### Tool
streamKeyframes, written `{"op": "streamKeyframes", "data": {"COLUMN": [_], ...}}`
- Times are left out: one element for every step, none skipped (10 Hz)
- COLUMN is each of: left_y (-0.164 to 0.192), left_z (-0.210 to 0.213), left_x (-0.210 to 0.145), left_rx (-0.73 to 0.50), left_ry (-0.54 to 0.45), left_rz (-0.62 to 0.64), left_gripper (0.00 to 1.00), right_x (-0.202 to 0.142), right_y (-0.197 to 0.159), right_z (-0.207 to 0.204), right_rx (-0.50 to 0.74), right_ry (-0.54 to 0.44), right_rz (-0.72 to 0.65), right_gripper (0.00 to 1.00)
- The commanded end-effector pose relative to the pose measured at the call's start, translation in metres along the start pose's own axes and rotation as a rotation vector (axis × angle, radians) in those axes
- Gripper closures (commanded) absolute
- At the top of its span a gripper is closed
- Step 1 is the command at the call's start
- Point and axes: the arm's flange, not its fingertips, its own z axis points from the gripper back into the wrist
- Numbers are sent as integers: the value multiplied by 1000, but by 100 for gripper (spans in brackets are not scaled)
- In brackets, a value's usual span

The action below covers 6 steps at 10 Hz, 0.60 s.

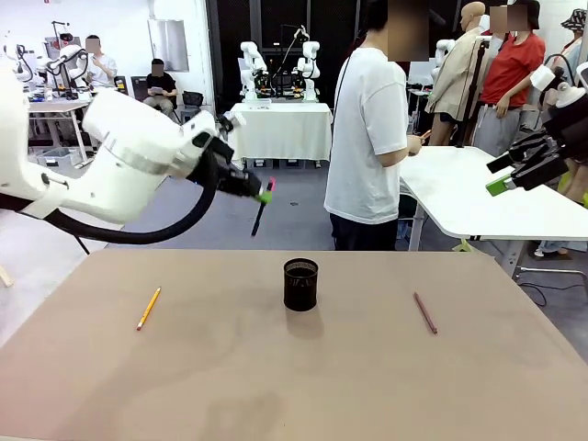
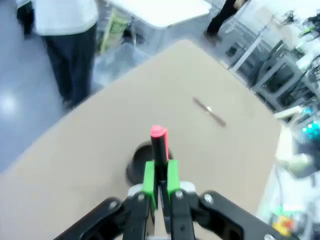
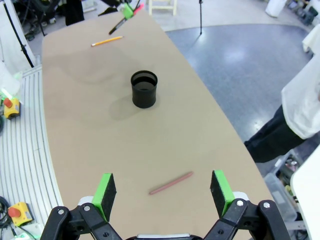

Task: Place the pens into the pen holder.
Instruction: Pick up a writing instrument from the table and place it into the Pen holder.

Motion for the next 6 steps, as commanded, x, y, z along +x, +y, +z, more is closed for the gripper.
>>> {"op": "streamKeyframes", "data": {"left_y": [26,0,0,0,0,1], "left_z": [19,0,0,0,0,0], "left_x": [-72,0,0,0,0,-4], "left_rx": [-230,0,0,0,0,-20], "left_ry": [-236,0,0,0,0,-52], "left_rz": [-134,0,0,0,0,-29], "left_gripper": [100,100,100,100,100,100], "right_x": [2,2,2,2,2,2], "right_y": [0,0,0,0,0,0], "right_z": [0,0,0,0,0,0], "right_rx": [0,0,0,0,0,0], "right_ry": [-17,-17,-17,-17,-17,-17], "right_rz": [6,6,6,6,6,6], "right_gripper": [0,0,0,0,0,0]}}
